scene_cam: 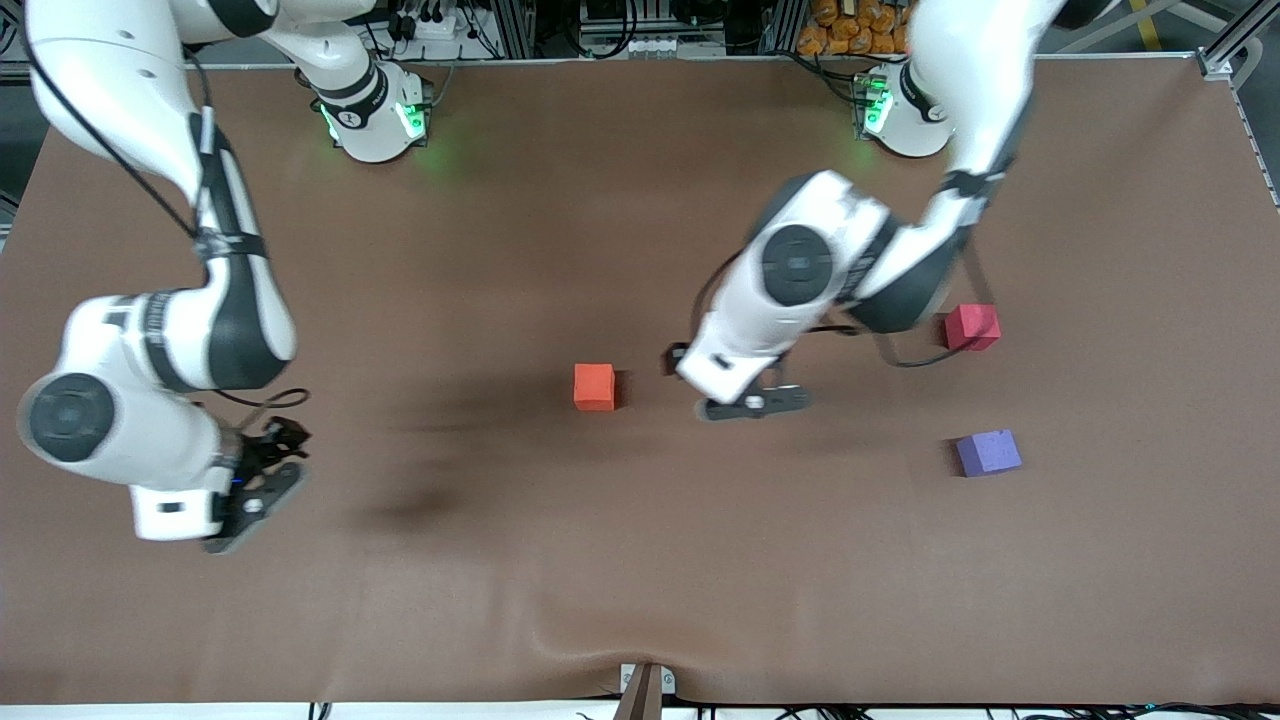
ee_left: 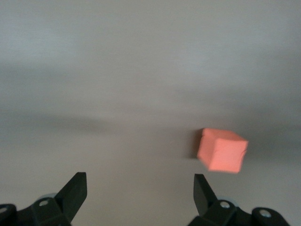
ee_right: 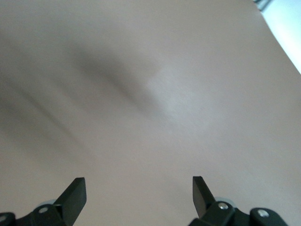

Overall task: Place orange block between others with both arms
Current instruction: 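Grasp the orange block with the left gripper while the right gripper retracts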

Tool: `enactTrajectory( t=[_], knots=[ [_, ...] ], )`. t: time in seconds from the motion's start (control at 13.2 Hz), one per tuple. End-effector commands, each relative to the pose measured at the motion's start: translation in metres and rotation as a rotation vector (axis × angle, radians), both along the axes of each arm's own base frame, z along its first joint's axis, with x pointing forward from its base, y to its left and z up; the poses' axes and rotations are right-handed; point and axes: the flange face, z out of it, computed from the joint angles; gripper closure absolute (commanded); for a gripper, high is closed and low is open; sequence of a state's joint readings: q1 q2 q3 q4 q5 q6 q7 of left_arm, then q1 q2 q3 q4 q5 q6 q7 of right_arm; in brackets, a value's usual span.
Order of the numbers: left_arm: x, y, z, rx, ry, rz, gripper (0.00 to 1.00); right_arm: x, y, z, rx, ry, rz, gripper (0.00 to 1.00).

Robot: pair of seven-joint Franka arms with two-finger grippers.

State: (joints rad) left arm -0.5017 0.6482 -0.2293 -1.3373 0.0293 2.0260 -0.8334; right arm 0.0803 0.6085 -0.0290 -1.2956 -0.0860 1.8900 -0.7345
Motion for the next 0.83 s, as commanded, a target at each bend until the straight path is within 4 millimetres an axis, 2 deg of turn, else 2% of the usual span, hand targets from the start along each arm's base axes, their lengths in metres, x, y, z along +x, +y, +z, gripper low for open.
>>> enactTrajectory(
  t=[0.0,0.08,0.23,0.46,0.76],
  knots=[
    [-0.025,-0.073,-0.041,0.026,-0.099,-0.013,0.00,-0.011,-0.004,0.019,0.003,0.008,-0.043,0.00],
    [-0.035,-0.091,-0.057,0.016,-0.114,-0.015,0.00,-0.011,-0.006,0.024,0.004,0.002,-0.046,0.00],
    [-0.043,-0.105,-0.077,-0.010,-0.134,-0.025,0.00,-0.013,-0.009,0.027,0.003,0.011,-0.051,0.00],
    [-0.052,-0.116,-0.093,-0.023,-0.140,-0.039,0.00,-0.012,-0.008,0.028,0.005,0.005,-0.051,0.00],
    [-0.061,-0.131,-0.129,-0.049,-0.151,-0.014,0.00,-0.010,-0.014,0.029,0.000,-0.004,-0.058,0.00]
  ],
)
